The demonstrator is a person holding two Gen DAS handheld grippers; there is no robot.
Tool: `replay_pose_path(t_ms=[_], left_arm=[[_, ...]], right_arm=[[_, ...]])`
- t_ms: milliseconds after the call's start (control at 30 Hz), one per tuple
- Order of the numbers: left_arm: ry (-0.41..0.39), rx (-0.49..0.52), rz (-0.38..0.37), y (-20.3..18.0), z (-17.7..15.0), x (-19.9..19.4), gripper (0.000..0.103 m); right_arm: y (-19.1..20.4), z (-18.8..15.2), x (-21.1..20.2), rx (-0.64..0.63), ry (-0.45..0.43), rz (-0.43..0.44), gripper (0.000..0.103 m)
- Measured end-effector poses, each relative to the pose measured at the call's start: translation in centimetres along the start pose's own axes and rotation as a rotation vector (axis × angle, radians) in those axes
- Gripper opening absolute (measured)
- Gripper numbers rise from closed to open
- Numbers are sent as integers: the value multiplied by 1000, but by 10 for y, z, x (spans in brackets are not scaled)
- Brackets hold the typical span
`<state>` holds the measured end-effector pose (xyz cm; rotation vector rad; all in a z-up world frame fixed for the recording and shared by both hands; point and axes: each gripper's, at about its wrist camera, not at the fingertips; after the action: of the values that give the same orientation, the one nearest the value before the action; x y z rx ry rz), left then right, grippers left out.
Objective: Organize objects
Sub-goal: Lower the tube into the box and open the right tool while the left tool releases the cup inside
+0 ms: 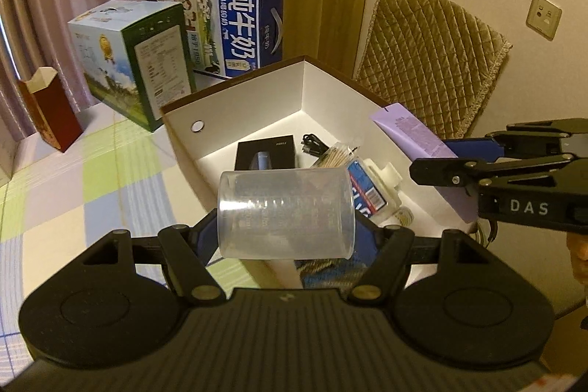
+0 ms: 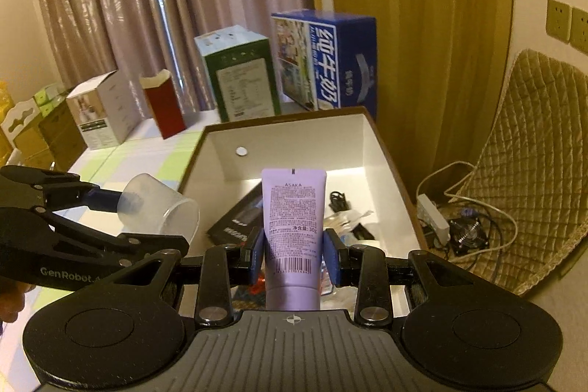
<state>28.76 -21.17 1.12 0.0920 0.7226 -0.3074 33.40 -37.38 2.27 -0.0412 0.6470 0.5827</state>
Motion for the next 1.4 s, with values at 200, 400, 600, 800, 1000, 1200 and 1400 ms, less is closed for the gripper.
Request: replay_pose_path(t_ms=[200, 400, 600, 800, 1000, 1200, 1400], left_arm=[[34, 3, 7, -4, 11, 32, 69], [72, 5, 15, -4, 14, 56, 69], [107, 2, 21, -5, 11, 70, 69], [121, 1, 31, -2, 10, 74, 69], [126, 0, 31, -3, 10, 75, 69], [125, 4, 24, -5, 10, 73, 69], [128, 8, 16, -9, 8, 71, 69]], right_arm=[[-19, 5, 28, 75, 40, 20, 31], [-25, 2, 51, 112, 91, 55, 31], [-33, -4, 69, 168, 140, 82, 32], [-40, -3, 75, 219, 130, 105, 33], [-40, 0, 71, 204, 128, 86, 40], [-45, -4, 61, 215, 126, 60, 48], [-48, -9, 44, 203, 111, 30, 58]])
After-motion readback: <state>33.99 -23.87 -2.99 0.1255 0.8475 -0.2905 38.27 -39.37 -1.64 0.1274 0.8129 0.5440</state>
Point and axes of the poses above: each gripper's, at about its wrist camera, not at the fingertips, and x roughly the way its jaws point, y to its left, z to its top, and after that the axes turned 4 degrees about -y, right-handed
